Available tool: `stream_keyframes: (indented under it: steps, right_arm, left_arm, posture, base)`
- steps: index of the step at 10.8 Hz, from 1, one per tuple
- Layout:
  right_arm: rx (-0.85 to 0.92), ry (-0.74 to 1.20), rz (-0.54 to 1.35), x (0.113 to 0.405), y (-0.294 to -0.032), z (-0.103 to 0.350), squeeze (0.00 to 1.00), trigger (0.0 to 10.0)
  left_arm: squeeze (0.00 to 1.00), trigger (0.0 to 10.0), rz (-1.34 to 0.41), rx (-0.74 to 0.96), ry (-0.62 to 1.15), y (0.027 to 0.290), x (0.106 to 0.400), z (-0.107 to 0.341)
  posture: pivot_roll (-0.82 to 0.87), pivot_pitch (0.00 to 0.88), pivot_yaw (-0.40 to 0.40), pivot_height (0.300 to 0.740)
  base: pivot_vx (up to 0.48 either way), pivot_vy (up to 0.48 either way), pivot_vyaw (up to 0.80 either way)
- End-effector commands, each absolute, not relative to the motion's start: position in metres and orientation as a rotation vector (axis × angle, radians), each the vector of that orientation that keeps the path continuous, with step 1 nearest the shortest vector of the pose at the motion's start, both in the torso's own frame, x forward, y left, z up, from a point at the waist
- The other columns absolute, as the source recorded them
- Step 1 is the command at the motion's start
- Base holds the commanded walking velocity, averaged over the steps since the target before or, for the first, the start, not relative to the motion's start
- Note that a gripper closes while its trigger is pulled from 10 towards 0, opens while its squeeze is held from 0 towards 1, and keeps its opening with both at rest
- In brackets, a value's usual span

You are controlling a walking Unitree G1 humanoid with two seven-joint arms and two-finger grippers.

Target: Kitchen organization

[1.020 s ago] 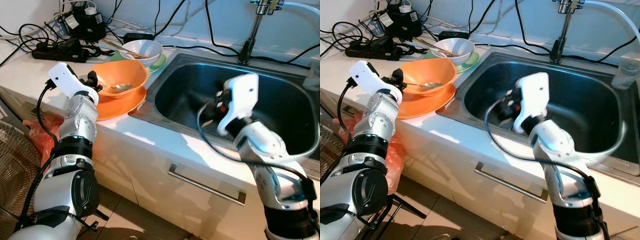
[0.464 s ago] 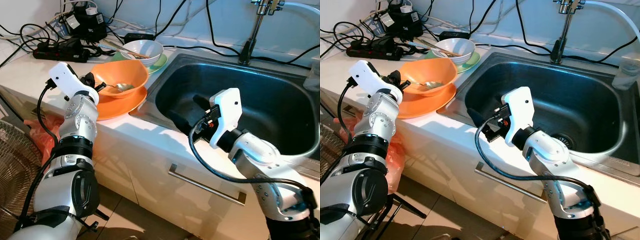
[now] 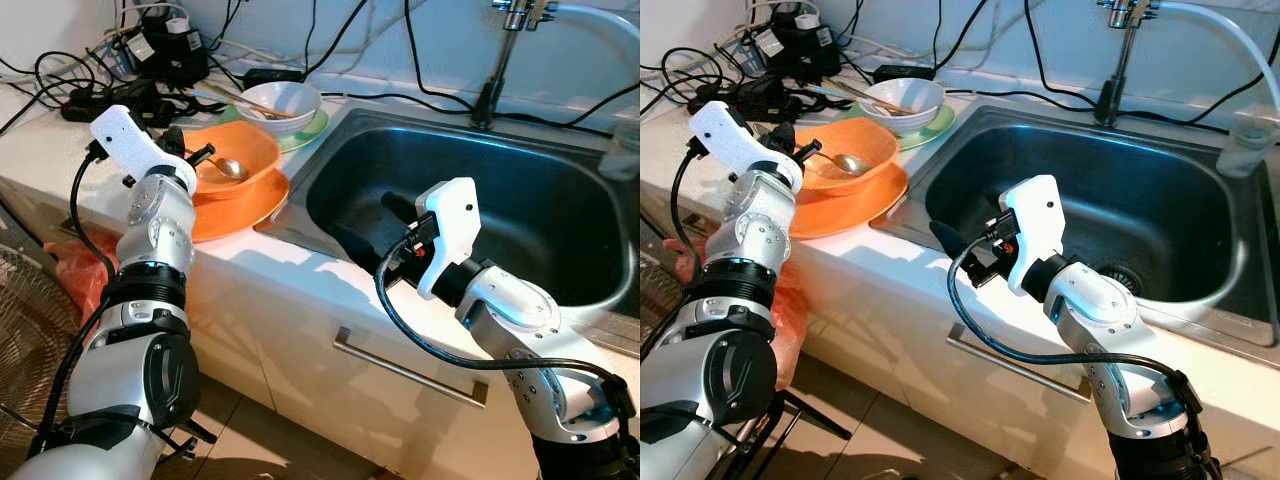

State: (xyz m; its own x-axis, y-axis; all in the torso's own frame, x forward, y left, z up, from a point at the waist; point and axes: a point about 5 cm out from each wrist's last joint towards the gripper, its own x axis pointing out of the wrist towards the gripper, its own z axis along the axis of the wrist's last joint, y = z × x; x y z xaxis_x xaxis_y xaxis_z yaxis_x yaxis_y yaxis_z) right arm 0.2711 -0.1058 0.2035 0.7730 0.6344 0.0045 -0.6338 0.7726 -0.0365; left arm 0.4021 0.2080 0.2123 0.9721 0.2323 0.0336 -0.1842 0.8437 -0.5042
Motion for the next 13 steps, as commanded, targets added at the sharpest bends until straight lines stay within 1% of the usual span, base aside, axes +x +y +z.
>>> stream_keyframes:
  steps: [1, 3, 5, 6, 8, 9, 10, 11, 12, 13]
  right_arm:
    - [-0.035, -0.022, 0.705, 0.268, -0.104, 0.206, 0.00, 10.0]
    - [-0.036, -0.020, 0.704, 0.269, -0.104, 0.206, 0.00, 10.0]
    - [-0.038, -0.020, 0.701, 0.269, -0.104, 0.206, 0.00, 10.0]
    - [-0.038, -0.021, 0.699, 0.270, -0.104, 0.206, 0.00, 10.0]
    - [-0.041, -0.023, 0.696, 0.270, -0.105, 0.206, 0.00, 10.0]
    - [-0.048, -0.032, 0.674, 0.272, -0.106, 0.207, 0.00, 10.0]
    - [-0.059, -0.053, 0.599, 0.277, -0.112, 0.210, 0.00, 10.0]
    - [-0.075, -0.058, 0.535, 0.283, -0.118, 0.210, 0.00, 10.0]
    - [-0.085, -0.070, 0.493, 0.285, -0.124, 0.212, 0.00, 10.0]
    - [-0.092, -0.073, 0.484, 0.286, -0.125, 0.212, 0.00, 10.0]
  left_arm:
    - [0.00, 0.0, 0.233, -0.505, -0.061, 0.211, 0.401, 0.206]
    - [0.00, 0.0, 0.231, -0.500, -0.070, 0.211, 0.402, 0.208]
    - [0.00, 0.0, 0.189, -0.470, -0.114, 0.208, 0.403, 0.218]
    - [0.00, 0.0, 0.109, -0.431, -0.157, 0.200, 0.405, 0.230]
    - [0.00, 0.0, 0.025, -0.401, -0.187, 0.186, 0.407, 0.242]
    - [0.00, 0.0, -0.020, -0.354, -0.240, 0.177, 0.407, 0.253]
    - [0.00, 0.0, -0.061, -0.334, -0.273, 0.167, 0.407, 0.261]
    - [0.00, 0.0, -0.065, -0.314, -0.332, 0.164, 0.404, 0.270]
    - [0.00, 0.0, -0.022, -0.216, -0.462, 0.166, 0.397, 0.293]
    - [0.00, 0.0, -0.015, -0.203, -0.490, 0.166, 0.395, 0.301]
  posture:
    - [-0.09, 0.000, 0.078, 0.740]
    - [-0.09, 0.000, 0.078, 0.740]
    - [-0.09, 0.000, 0.077, 0.740]
    - [-0.09, 0.000, 0.077, 0.740]
    - [-0.09, 0.000, 0.079, 0.740]
    - [-0.09, 0.000, 0.082, 0.740]
    - [-0.10, 0.000, 0.085, 0.740]
    - [-0.10, 0.000, 0.086, 0.740]
    - [-0.10, 0.000, 0.087, 0.740]
    - [-0.10, 0.000, 0.087, 0.740]
  base:
    - [0.000, 0.000, 0.00]
    - [0.000, 0.000, 0.00]
    - [0.000, 0.000, 0.00]
    - [0.000, 0.000, 0.00]
    - [0.000, 0.000, 0.00]
    - [0.000, 0.000, 0.00]
    - [0.000, 0.000, 0.00]
    - [0.000, 0.000, 0.00]
    - [0.000, 0.000, 0.00]
    - [0.000, 0.000, 0.00]
